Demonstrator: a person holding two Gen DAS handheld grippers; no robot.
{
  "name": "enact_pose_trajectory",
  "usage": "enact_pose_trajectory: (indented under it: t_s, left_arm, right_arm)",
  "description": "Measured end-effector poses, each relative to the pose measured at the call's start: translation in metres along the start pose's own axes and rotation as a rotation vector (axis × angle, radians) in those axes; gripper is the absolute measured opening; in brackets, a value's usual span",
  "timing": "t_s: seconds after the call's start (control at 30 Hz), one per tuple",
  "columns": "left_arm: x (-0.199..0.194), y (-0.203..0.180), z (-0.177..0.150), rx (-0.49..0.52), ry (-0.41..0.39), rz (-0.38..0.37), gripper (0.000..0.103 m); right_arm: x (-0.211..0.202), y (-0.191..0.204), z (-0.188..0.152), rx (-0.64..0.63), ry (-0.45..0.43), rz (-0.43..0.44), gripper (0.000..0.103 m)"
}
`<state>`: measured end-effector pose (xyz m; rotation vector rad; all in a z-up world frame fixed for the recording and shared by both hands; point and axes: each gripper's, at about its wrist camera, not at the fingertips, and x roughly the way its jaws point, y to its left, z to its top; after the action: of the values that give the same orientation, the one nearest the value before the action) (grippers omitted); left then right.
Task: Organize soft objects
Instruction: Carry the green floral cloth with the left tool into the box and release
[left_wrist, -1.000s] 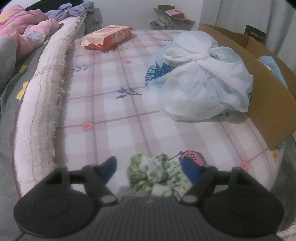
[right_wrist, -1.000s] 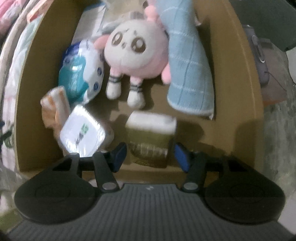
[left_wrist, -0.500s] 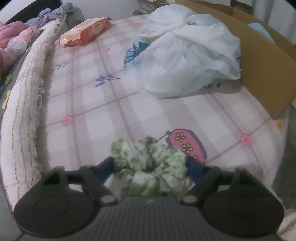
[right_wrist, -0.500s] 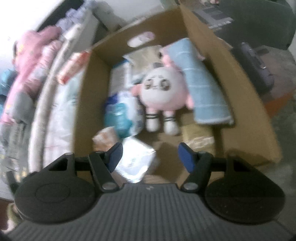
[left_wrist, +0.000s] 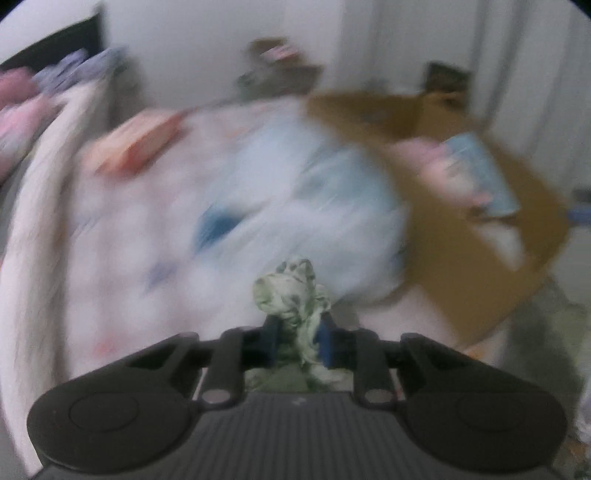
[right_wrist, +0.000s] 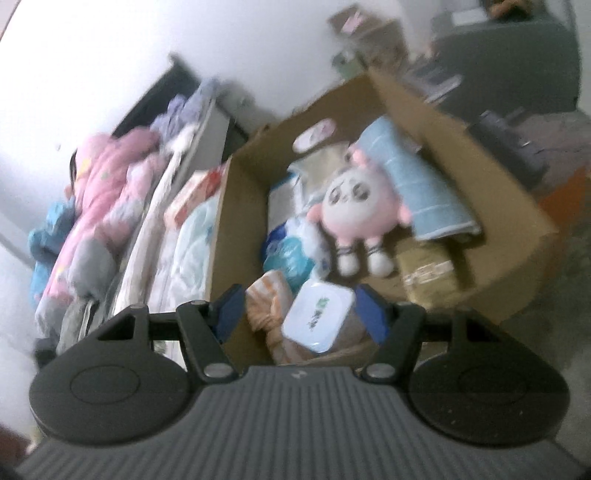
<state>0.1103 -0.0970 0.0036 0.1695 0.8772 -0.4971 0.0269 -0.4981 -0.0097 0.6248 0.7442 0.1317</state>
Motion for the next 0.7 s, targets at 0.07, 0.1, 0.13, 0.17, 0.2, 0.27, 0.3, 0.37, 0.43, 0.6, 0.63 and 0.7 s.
enact_pose_trajectory:
  t_s: [0.07,0.1,0.13,0.17,0.2,0.27,0.3,0.37,0.43,0.6,0.63,0.7]
  left_arm:
    - [-0.002,-0.029,0.032,0.068,-0.03,-0.082,0.024]
    - [-0.001,-0.047,0.048,0.105,-0.039,-0.125,0.024]
    - [0.002,-0.067,0.063,0.146,-0.04,-0.172,0.024]
    - [0.005,-0.085,0.075,0.181,-0.035,-0.213,0.024]
    - [0.012,-0.109,0.089,0.231,-0.024,-0.265,0.025]
    - [0.026,-0.148,0.108,0.309,-0.004,-0.326,0.026]
    - [0.039,-0.17,0.118,0.346,0.019,-0.338,0.026]
    - [0.063,-0.202,0.13,0.383,0.061,-0.344,0.026]
    - [0.09,-0.231,0.139,0.404,0.111,-0.362,0.026]
    - [0.144,-0.26,0.143,0.351,0.259,-0.356,0.026]
    - [0.152,-0.26,0.142,0.327,0.284,-0.351,0.026]
    - [0.165,-0.252,0.141,0.277,0.31,-0.342,0.027]
  right_arm:
    - [-0.015,-0.008,-0.006,0.01,-0.057,-0.024,0.066]
    - [-0.023,-0.013,-0.009,0.017,-0.086,-0.037,0.066]
    - [-0.033,-0.018,-0.013,0.027,-0.121,-0.052,0.066]
    - [-0.042,-0.024,-0.017,0.04,-0.148,-0.064,0.066]
    - [-0.049,-0.031,-0.02,0.055,-0.171,-0.071,0.066]
    - [-0.063,-0.046,-0.028,0.099,-0.215,-0.087,0.067]
    - [-0.068,-0.054,-0.032,0.119,-0.23,-0.093,0.067]
    - [-0.076,-0.071,-0.04,0.169,-0.257,-0.108,0.067]
    - [-0.079,-0.088,-0.047,0.212,-0.269,-0.121,0.067]
    - [-0.074,-0.122,-0.064,0.308,-0.271,-0.138,0.067]
    - [-0.071,-0.127,-0.065,0.318,-0.268,-0.139,0.067]
    - [-0.066,-0.135,-0.067,0.332,-0.263,-0.14,0.067]
